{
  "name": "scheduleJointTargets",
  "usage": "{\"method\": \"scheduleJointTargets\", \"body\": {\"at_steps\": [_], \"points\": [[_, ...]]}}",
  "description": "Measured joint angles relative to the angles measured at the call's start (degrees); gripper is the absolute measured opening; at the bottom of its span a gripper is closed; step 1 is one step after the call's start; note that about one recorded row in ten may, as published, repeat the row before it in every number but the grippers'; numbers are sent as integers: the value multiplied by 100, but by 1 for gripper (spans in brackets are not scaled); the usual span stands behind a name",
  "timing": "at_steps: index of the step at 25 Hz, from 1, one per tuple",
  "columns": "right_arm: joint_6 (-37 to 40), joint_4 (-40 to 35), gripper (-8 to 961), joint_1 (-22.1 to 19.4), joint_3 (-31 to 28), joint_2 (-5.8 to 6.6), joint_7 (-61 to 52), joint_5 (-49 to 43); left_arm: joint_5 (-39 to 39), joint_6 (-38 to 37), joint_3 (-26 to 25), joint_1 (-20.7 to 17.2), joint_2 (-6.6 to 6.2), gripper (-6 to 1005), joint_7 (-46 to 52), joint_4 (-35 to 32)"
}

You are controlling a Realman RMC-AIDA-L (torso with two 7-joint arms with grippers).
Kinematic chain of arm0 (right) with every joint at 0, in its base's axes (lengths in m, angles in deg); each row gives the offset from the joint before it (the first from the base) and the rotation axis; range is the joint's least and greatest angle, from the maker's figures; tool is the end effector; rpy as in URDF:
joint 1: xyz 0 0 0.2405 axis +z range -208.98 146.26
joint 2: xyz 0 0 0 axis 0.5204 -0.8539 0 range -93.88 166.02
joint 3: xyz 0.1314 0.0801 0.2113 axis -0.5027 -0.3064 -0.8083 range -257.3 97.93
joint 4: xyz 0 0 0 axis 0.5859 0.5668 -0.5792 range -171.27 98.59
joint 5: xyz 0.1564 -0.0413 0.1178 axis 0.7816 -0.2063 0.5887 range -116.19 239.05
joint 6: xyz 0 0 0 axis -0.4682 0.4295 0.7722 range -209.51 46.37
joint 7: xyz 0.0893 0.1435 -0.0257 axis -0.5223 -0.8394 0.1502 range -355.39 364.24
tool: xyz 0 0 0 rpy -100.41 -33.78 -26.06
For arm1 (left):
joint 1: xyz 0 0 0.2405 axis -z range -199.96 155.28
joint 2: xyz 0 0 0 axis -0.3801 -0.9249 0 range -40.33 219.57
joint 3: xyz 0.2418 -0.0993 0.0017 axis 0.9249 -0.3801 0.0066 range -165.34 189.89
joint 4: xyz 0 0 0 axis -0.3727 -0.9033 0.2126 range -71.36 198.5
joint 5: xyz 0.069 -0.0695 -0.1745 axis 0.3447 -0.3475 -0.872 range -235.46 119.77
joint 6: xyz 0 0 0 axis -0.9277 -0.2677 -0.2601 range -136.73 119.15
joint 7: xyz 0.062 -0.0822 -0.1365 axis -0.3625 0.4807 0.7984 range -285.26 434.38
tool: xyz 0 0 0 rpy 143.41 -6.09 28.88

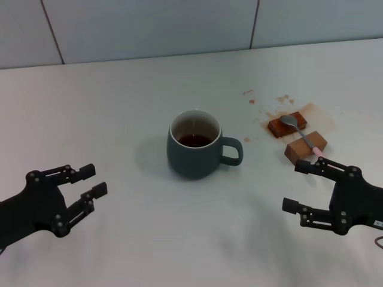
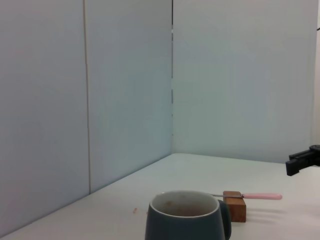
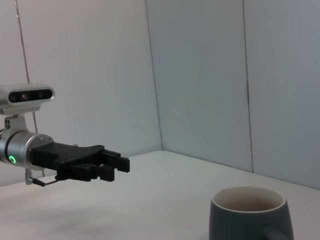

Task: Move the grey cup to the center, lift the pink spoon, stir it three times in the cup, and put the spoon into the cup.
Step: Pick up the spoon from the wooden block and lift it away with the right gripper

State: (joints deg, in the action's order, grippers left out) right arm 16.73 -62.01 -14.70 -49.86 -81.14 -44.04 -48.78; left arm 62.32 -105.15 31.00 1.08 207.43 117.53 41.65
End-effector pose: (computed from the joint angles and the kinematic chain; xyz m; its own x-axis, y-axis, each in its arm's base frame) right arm 0.3105 0.2488 -0.0151 0.7643 -0.1207 -0.6335 -0.4000 -0.8593 -0.3188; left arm -0.2957 0.2758 -0.0261 0.7914 0.0478 0.6094 0.3310 -0.8717 -0.3614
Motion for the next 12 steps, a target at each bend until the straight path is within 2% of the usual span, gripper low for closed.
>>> {"method": "scheduleJointTargets", "body": {"at_steps": [3, 6, 12], "points": [[0, 8, 817, 5, -5, -2, -1, 0, 0, 0, 22, 6, 13, 310, 6, -28], [0, 21, 816, 12, -5, -7, -3, 1, 0, 1, 26, 6, 13, 513, 9, -30], [177, 160, 816, 5, -212, -28, -121, 18, -17, 23, 26, 5, 13, 750, 15, -32]]}}
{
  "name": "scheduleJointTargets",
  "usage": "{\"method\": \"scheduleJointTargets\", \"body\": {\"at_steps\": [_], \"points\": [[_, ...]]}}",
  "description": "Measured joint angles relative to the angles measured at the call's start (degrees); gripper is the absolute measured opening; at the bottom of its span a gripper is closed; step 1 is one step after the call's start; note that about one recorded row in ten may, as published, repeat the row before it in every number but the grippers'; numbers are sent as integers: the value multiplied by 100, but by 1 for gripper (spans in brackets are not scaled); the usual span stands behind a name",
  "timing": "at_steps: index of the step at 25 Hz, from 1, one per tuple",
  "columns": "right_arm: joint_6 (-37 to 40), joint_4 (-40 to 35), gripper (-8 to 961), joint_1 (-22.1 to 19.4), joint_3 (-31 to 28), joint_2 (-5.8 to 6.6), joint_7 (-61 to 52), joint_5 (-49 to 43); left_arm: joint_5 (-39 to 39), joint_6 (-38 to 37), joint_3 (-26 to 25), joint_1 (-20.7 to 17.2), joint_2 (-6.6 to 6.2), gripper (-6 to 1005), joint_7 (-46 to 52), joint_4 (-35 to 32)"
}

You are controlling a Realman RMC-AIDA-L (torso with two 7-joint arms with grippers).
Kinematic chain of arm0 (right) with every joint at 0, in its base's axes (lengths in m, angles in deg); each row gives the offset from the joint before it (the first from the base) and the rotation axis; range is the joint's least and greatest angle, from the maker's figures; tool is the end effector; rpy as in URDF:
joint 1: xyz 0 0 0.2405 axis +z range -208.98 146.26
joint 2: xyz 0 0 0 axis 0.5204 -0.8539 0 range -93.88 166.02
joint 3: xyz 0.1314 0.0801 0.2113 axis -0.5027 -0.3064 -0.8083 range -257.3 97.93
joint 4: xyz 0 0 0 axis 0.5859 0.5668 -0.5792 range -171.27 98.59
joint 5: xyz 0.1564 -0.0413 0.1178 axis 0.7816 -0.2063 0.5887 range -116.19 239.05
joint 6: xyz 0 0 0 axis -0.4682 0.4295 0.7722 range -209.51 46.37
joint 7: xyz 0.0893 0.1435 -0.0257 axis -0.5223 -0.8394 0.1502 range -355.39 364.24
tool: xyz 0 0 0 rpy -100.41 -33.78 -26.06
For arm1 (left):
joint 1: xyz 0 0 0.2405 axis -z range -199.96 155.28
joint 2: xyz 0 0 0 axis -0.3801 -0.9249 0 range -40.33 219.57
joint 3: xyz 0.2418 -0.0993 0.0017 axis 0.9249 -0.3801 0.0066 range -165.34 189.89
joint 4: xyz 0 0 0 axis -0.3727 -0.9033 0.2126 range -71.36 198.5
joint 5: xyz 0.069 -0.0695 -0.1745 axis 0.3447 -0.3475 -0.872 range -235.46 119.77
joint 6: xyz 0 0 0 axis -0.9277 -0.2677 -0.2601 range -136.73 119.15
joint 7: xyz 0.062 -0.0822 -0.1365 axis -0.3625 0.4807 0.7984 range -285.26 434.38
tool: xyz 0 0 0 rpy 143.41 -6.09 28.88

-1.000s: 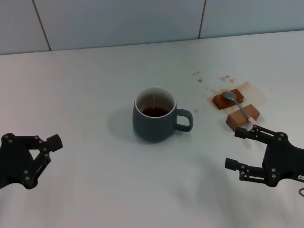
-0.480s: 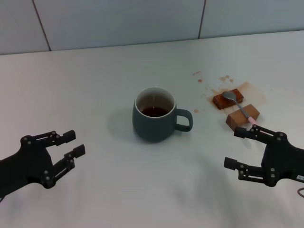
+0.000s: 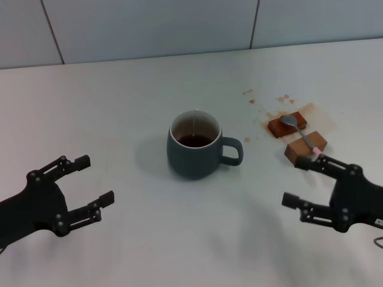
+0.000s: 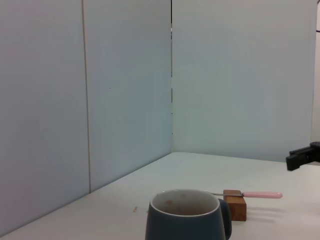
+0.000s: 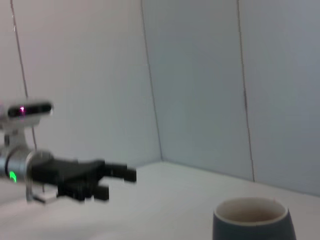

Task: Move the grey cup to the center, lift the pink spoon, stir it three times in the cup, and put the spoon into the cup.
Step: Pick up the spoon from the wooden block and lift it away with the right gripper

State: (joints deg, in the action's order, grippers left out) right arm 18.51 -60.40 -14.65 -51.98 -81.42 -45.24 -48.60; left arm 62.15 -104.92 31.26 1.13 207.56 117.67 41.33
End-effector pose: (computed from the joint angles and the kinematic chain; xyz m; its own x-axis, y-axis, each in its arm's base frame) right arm 0.3057 0.2461 -0.0148 0.7165 -0.1364 -0.6841 -0.4389 -0.8504 -0.2901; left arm -0.2955 0.2767 -0.0264 0.7939 0.0475 0.6062 0.3297 -0.8713 -0.3634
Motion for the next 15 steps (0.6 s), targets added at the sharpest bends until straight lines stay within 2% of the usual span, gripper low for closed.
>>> {"method": "scheduleJointTargets", "body": {"at_steps": [2, 6, 8, 10, 11, 12, 14, 15], "points": [[403, 336, 816, -16, -395, 20, -228, 57, -17, 6, -1, 0, -1, 770, 0, 0], [1169, 1462, 816, -214, -1653, 72, -1273, 305, -49, 9, -35, 21, 3, 809, -7, 8], [1282, 1771, 816, -391, -2202, 10, -1978, 362, -55, 9, -45, 48, 6, 829, -11, 24], [1235, 1906, 816, -608, -2771, -107, -2974, 376, -60, 9, -48, 81, 10, 849, -12, 29], [1038, 1962, 816, -782, -3073, -156, -3891, 377, -64, 9, -50, 114, 13, 859, -12, 26], [1038, 1962, 816, -782, -3073, -156, -3891, 377, -64, 9, -50, 114, 13, 859, -12, 26], [528, 1941, 816, -943, -3139, -145, -5019, 312, -65, 8, -47, 149, 14, 860, -7, 10], [528, 1941, 816, -943, -3139, -145, -5019, 312, -65, 8, -47, 149, 14, 860, -7, 10]]}}
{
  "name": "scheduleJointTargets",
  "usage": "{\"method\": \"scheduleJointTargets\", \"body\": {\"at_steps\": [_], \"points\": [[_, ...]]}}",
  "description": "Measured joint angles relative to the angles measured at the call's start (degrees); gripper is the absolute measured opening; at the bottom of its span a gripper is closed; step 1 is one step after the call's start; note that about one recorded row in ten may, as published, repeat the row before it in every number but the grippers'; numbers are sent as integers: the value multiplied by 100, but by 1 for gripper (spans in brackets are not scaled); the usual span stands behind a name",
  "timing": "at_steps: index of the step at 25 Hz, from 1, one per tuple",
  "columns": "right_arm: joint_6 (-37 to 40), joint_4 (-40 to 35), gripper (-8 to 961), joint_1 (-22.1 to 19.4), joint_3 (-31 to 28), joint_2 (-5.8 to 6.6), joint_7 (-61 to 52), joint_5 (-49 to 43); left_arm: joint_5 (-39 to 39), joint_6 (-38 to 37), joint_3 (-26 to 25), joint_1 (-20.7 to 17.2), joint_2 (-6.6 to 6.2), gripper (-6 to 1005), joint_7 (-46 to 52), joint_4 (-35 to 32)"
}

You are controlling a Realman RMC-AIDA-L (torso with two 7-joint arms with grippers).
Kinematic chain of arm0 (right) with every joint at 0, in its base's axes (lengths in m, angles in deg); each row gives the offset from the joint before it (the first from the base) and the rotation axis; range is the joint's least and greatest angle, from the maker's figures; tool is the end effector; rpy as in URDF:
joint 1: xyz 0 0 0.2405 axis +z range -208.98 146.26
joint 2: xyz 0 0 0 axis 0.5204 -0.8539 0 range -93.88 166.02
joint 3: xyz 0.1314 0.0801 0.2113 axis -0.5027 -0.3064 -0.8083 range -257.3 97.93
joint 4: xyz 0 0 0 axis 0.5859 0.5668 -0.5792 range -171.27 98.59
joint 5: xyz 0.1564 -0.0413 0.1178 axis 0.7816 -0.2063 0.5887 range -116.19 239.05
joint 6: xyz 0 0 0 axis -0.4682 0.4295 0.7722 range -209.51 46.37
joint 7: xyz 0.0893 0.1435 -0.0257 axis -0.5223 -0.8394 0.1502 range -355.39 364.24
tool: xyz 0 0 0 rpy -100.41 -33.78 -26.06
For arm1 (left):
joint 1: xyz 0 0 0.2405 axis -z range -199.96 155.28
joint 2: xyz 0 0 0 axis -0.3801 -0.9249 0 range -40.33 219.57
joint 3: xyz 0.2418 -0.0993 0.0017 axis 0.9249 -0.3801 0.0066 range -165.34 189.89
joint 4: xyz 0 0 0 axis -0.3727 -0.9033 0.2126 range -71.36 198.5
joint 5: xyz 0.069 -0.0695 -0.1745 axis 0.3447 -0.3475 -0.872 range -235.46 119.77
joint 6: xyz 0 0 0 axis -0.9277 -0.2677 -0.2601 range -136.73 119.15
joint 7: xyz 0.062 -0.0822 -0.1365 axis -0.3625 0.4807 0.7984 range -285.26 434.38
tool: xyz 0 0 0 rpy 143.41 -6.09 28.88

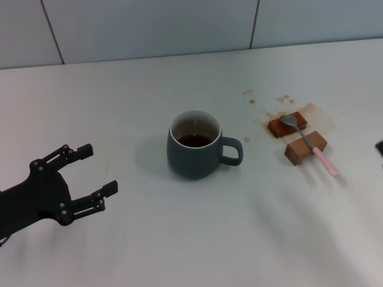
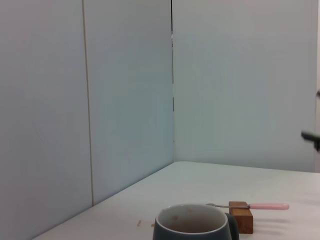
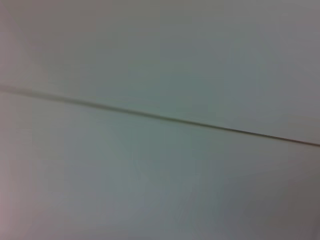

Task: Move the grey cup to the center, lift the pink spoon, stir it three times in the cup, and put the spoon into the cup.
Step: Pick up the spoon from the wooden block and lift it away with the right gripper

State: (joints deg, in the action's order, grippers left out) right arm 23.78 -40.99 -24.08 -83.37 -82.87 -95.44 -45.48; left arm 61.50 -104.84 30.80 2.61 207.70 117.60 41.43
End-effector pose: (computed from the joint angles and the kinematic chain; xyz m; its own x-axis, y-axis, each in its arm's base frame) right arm 0.3320 0.2034 0.0155 -0.5036 -0.3355 -0.7961 -0.7410 -0.3060 0.5977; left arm -0.2874 0.2858 -0.0254 0.7879 0.0223 0.6153 0.3161 -0.8722 -0.3732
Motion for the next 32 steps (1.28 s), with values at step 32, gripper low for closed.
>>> {"method": "scheduleJointTargets", "body": {"at_steps": [32], "points": [[-2299, 32, 816, 417, -10, -11, -1507, -762, -207, 0, -15, -9, 3, 859, -15, -36]]}}
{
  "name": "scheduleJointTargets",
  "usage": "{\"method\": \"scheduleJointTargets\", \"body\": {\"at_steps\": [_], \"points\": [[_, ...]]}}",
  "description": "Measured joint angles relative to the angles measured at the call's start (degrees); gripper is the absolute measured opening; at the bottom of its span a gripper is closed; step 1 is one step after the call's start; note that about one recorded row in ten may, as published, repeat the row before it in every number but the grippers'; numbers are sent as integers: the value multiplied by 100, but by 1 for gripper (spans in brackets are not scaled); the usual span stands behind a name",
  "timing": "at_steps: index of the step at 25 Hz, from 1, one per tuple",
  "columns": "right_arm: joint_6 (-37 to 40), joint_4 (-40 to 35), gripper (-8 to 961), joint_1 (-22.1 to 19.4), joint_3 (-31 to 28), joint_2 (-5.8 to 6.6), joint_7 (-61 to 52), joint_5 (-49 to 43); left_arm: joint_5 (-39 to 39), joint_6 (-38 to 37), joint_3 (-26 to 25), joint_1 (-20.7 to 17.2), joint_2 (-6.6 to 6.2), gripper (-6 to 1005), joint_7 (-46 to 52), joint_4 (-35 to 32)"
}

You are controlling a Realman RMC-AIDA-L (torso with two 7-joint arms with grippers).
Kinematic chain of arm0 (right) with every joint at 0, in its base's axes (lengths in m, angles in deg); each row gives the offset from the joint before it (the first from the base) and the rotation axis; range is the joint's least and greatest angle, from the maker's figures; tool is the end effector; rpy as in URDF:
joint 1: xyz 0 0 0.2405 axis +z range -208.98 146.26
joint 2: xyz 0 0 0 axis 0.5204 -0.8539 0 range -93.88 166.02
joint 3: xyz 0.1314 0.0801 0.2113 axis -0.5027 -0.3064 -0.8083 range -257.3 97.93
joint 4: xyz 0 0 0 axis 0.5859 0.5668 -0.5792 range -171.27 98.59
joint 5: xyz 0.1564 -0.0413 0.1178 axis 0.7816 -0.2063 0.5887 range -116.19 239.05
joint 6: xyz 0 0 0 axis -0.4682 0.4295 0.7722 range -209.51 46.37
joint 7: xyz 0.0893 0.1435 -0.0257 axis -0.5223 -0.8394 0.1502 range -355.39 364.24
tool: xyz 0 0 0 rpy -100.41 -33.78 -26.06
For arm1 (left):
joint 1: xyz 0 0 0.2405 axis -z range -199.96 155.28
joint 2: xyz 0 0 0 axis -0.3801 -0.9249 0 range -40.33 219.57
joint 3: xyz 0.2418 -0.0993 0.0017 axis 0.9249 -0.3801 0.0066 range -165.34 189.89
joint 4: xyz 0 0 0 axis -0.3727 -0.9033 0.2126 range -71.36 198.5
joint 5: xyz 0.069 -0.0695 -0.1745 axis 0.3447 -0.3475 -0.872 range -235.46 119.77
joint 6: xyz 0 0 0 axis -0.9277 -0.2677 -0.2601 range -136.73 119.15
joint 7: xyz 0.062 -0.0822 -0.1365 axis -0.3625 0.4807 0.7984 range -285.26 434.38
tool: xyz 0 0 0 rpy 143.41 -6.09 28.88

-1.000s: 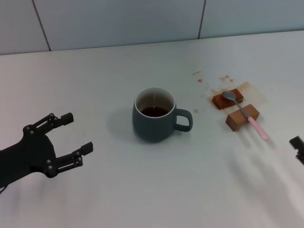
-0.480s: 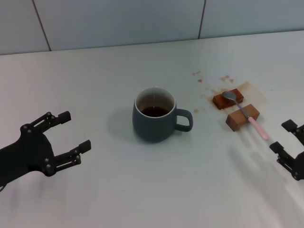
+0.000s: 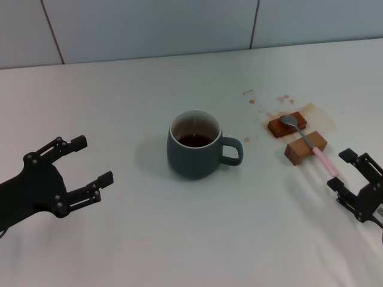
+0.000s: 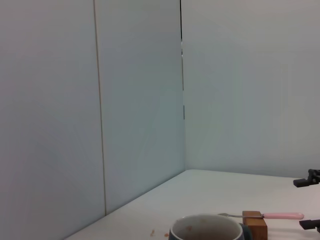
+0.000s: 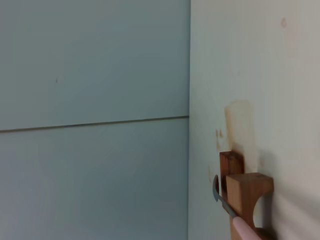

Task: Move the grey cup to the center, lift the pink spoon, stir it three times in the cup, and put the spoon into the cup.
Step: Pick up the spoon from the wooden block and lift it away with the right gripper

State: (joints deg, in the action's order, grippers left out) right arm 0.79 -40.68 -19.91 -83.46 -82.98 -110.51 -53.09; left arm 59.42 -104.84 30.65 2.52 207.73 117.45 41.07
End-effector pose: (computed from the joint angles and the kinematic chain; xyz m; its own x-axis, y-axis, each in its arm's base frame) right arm 0.3672 0.2349 -0.0345 -0.6758 -0.4092 -0.6131 -0.7080 0.1287 0.6944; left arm -0.2864 0.2901 -0.0199 0.7791 0.0020 0.6269 0.3247 -0.8567 -0.4009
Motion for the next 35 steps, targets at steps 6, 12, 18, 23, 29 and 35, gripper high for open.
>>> {"method": "scheduleJointTargets", "body": {"at_steps": [6, 12, 18, 23, 29, 35], "points": [[-167, 3, 815, 179, 0, 5, -61, 0, -63, 0, 0, 14, 0, 859, 0, 0], [-323, 4, 815, 298, -7, 14, -71, 1, -162, 0, 0, 14, 0, 860, 0, 0], [-410, 4, 815, 417, -7, 15, -82, 14, -215, 0, 0, 8, 0, 860, 0, 0], [-487, 4, 815, 488, -3, 15, -88, 8, -282, -10, 0, -7, 0, 860, 0, 0], [-536, 3, 815, 503, 0, 15, -92, 1, -311, -21, 0, -8, 0, 859, 0, 0], [-557, 3, 772, 506, -2, 9, -94, 2, -330, -44, 0, -2, 0, 860, 0, 0]]}}
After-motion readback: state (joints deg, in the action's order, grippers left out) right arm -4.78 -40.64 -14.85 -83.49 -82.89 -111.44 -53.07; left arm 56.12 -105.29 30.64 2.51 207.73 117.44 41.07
